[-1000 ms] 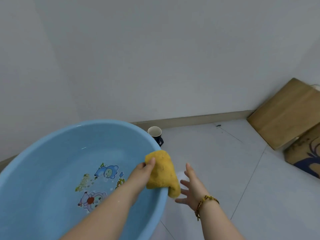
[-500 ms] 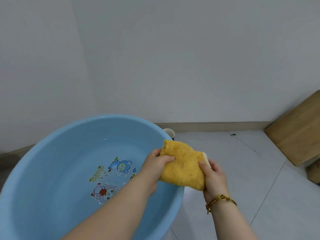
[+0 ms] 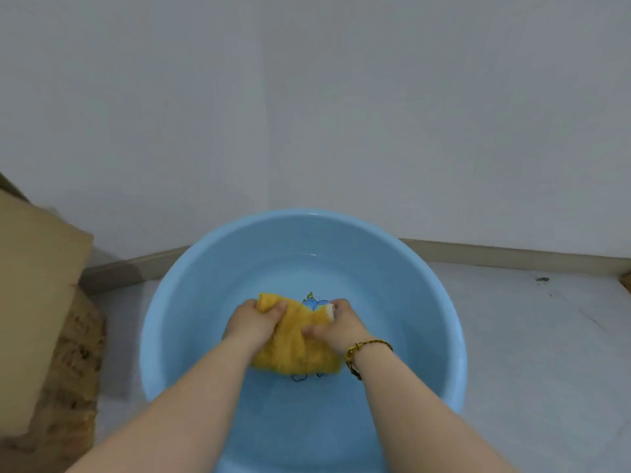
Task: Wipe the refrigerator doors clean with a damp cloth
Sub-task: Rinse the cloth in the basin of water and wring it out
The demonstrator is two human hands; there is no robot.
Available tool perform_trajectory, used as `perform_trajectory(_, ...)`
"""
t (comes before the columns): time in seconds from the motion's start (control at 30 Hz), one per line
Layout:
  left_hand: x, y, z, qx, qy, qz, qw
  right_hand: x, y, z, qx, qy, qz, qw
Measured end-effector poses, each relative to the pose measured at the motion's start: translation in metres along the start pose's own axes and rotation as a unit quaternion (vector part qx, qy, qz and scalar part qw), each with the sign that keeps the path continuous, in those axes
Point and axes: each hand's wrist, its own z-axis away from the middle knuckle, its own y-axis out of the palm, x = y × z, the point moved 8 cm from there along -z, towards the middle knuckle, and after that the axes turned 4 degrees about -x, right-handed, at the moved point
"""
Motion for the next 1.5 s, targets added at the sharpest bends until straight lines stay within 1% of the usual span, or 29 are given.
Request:
perform_trajectory(0.07, 0.017, 0.004, -0.013, 0.016, -0.011, -0.070, 0.997, -0.003, 0.010, -0.009, -0.018, -0.005, 0.097, 0.995)
perform_trajectory(0.13, 0.025, 0.007, -0.018, 0.035, -0.020, -0.127, 0.991, -0.009, 0.013, -0.014, -0.030, 0.005, 0.164, 0.986)
perform_trajectory(0.3, 0.037, 0.015, -0.019, 0.044, -0.042, -0.214, 0.975, -0.022, 0.017, -0.019, -0.047, 0.050, 0.239, 0.969)
perform_trajectory(0.37, 0.038, 0.014, -0.019, 0.038, -0.053, -0.217, 0.974, -0.025, 0.019, -0.020, -0.034, 0.084, 0.216, 0.972)
perform_trajectory(0.43, 0.040, 0.013, -0.020, 0.036, -0.071, -0.188, 0.979, -0.025, 0.020, -0.022, -0.016, 0.097, 0.174, 0.980)
perform_trajectory(0.47, 0.040, 0.014, -0.020, 0.036, -0.084, -0.153, 0.984, -0.022, 0.021, -0.020, -0.007, 0.093, 0.139, 0.986)
perform_trajectory(0.53, 0.039, 0.018, -0.021, 0.047, -0.121, -0.027, 0.991, -0.013, 0.018, -0.012, 0.005, 0.087, 0.046, 0.995)
perform_trajectory(0.6, 0.027, 0.021, -0.020, 0.039, -0.126, 0.084, 0.988, 0.000, 0.012, -0.008, -0.013, 0.058, -0.063, 0.996)
perform_trajectory(0.67, 0.007, 0.021, -0.016, 0.018, -0.103, 0.131, 0.986, 0.019, 0.002, 0.000, -0.061, 0.006, -0.154, 0.986)
perform_trajectory(0.7, -0.004, 0.020, -0.012, 0.008, -0.086, 0.146, 0.986, 0.030, -0.002, 0.006, -0.086, -0.021, -0.176, 0.980)
perform_trajectory(0.83, -0.042, 0.017, 0.007, -0.018, -0.012, 0.196, 0.980, 0.056, -0.008, 0.021, -0.161, -0.098, -0.151, 0.971)
perform_trajectory(0.9, -0.052, 0.017, 0.020, -0.023, 0.018, 0.210, 0.977, 0.058, -0.018, 0.018, -0.190, -0.105, -0.140, 0.966)
perform_trajectory(0.97, -0.060, 0.017, 0.030, -0.020, 0.049, 0.189, 0.981, 0.051, -0.025, 0.013, -0.203, -0.096, -0.166, 0.960)
perform_trajectory(1.03, -0.061, 0.013, 0.027, -0.028, 0.062, 0.193, 0.979, 0.049, -0.024, 0.018, -0.210, -0.121, -0.172, 0.955)
perform_trajectory(1.13, -0.054, 0.009, 0.013, -0.010, 0.024, 0.264, 0.964, 0.062, -0.015, 0.036, -0.205, -0.191, -0.140, 0.950)
perform_trajectory(1.17, -0.054, 0.010, 0.009, 0.004, 0.019, 0.265, 0.964, 0.064, -0.015, 0.035, -0.204, -0.198, -0.130, 0.950)
perform_trajectory(1.2, -0.054, 0.011, 0.007, 0.020, 0.019, 0.240, 0.970, 0.063, -0.016, 0.030, -0.203, -0.197, -0.119, 0.952)
perform_trajectory(1.27, -0.051, 0.017, 0.003, 0.047, 0.008, 0.194, 0.980, 0.057, -0.019, 0.013, -0.192, -0.167, -0.065, 0.965)
perform_trajectory(1.33, -0.038, 0.024, 0.000, 0.076, -0.021, 0.166, 0.983, 0.040, -0.018, -0.002, -0.178, -0.116, 0.011, 0.977)
perform_trajectory(1.4, -0.020, 0.028, -0.005, 0.099, -0.045, 0.136, 0.985, 0.023, -0.016, -0.010, -0.169, -0.074, 0.086, 0.979)
perform_trajectory(1.43, -0.009, 0.028, -0.008, 0.103, -0.058, 0.108, 0.987, 0.017, -0.013, -0.013, -0.159, -0.063, 0.118, 0.978)
perform_trajectory(1.5, 0.009, 0.026, -0.015, 0.107, -0.071, -0.001, 0.992, 0.009, -0.003, -0.017, -0.130, -0.043, 0.159, 0.978)
